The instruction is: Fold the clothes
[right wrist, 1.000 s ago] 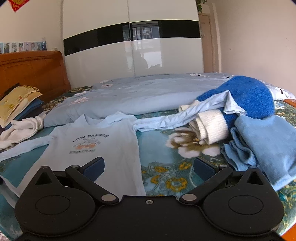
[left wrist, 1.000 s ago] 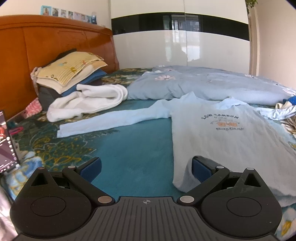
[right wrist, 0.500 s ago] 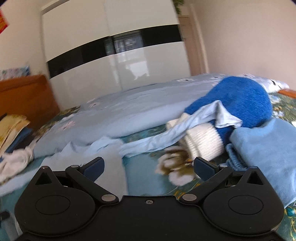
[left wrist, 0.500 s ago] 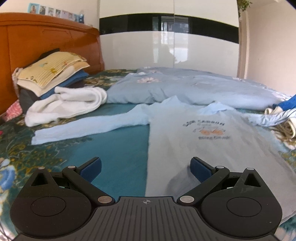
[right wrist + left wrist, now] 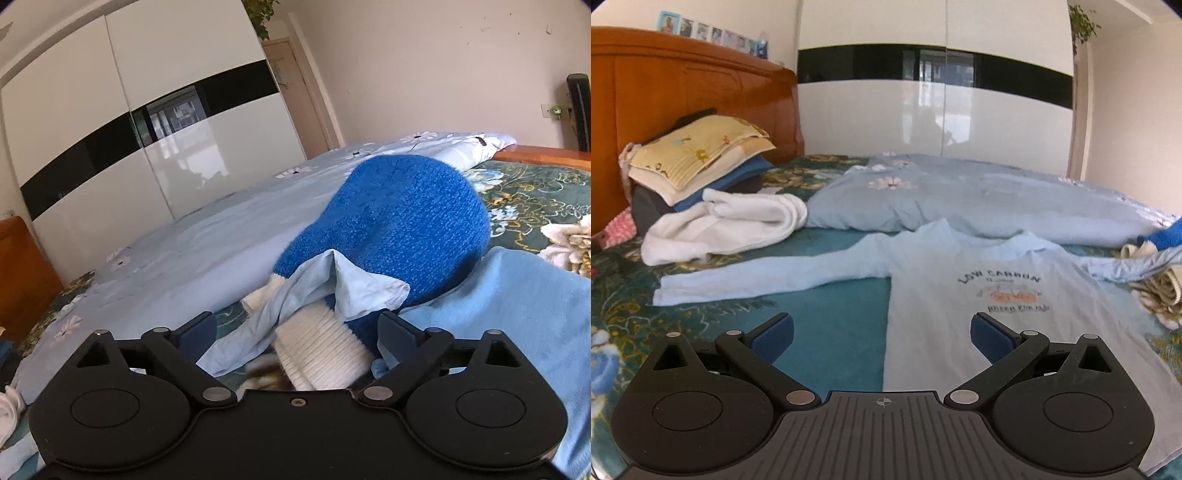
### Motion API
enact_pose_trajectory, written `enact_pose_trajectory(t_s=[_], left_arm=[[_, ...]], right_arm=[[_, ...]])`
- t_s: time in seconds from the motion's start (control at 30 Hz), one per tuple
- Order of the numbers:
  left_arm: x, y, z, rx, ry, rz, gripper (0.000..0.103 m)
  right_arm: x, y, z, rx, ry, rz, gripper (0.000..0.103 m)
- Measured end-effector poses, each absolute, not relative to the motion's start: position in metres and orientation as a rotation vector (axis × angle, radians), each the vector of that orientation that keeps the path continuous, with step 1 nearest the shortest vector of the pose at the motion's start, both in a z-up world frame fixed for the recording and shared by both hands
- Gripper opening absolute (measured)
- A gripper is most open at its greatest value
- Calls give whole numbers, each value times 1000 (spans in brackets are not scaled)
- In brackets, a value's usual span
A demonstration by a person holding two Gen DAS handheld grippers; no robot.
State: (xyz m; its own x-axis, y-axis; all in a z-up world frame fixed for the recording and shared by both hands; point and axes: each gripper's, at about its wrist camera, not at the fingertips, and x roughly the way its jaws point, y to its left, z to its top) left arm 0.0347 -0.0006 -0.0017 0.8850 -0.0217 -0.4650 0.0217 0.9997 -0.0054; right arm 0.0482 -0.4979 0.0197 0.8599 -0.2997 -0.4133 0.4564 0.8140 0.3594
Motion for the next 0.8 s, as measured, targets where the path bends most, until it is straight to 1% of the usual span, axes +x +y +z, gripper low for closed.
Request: enact_pose_trajectory(t_s=[0.07,0.13,0.3,0.37,0.47,0.5,0.53,0.57,0.63,0.8], left_arm=[[36,-4,-4,12,493,-28,103],[38,-8,-6,24,500,-32,103],[40,-15,-7,45,516,-34,103],[41,-16,-8,52,524,-33,103],[41,-18,-11,59,533,-32,103],[42,-19,-12,61,536,-32,103],[42,-19,-12,63,539,-31,103],[42,-20,-13,64,542,-31,103],[43,-21,-15,68,548,-31,103],[44,-24,-15,71,554,-34,103]], right_arm=[[54,-503,17,472,361,-401,85],[60,-508,13,484,371,-402,76],[72,-525,2,548,398,-441,66],[74,-530,-1,556,398,-465,59],[74,-538,0,560,376,-490,42],[74,-540,1,557,369,-499,27],[75,-542,3,547,365,-502,10],[77,-545,5,536,363,-503,7],[80,-548,12,501,353,-498,5],[91,-550,40,364,306,-457,4]])
